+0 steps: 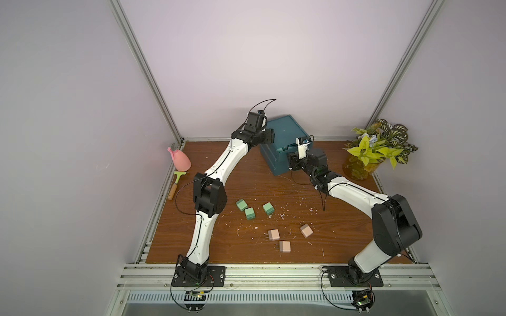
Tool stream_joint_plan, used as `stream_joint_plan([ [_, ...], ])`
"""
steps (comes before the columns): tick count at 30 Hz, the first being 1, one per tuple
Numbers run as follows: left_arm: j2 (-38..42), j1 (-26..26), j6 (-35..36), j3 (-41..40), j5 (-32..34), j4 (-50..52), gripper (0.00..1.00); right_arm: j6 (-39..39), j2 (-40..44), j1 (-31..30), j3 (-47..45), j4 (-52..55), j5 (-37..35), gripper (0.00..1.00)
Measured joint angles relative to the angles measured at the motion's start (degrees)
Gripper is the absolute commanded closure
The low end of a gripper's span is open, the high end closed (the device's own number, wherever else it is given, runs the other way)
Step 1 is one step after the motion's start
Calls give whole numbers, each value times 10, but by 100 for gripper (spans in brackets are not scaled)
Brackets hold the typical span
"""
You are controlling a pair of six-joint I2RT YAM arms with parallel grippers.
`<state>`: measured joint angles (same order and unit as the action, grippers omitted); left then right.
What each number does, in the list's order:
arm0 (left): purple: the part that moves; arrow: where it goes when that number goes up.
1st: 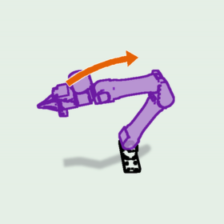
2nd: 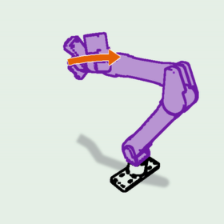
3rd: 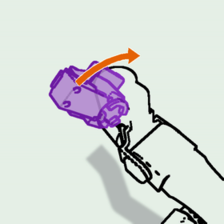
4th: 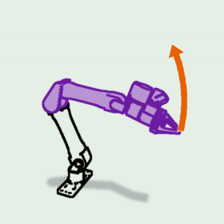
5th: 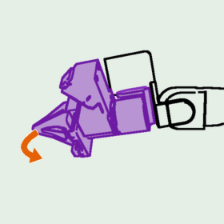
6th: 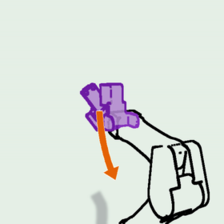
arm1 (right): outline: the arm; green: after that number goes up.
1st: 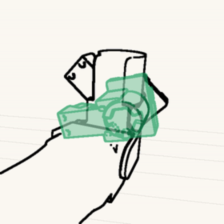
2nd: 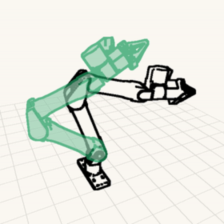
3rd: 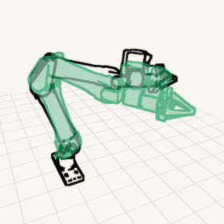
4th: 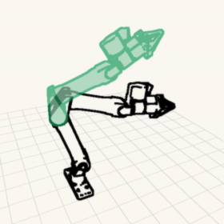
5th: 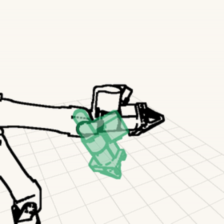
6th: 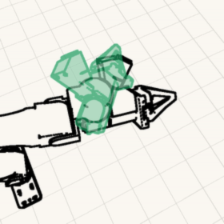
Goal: Place the plugs into the drawer by color
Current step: Close the drawer in the storage box, then adjust the storage box at the center of the board.
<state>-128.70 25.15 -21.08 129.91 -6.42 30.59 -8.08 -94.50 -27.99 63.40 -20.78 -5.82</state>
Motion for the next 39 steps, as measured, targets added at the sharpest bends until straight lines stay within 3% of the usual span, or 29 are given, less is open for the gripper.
stream_joint_plan([
  [15, 0, 1, -1, -3, 0, -7, 30, -9, -43, 3, 43, -17, 16, 33],
  [25, 16, 4, -13, -10, -9, 4, 29, -3, 23, 30, 57, 23, 29, 29],
  [31, 47, 12, -23, -12, -10, 6, 28, -23, -10, 106, 187, 89, 83, 27],
  [36, 56, 19, -27, -12, -11, 5, 28, -40, -114, 150, 353, 183, 147, 30],
  [39, 55, 21, -27, -12, -11, 6, 28, -47, -159, 156, 395, 227, 169, 30],
])
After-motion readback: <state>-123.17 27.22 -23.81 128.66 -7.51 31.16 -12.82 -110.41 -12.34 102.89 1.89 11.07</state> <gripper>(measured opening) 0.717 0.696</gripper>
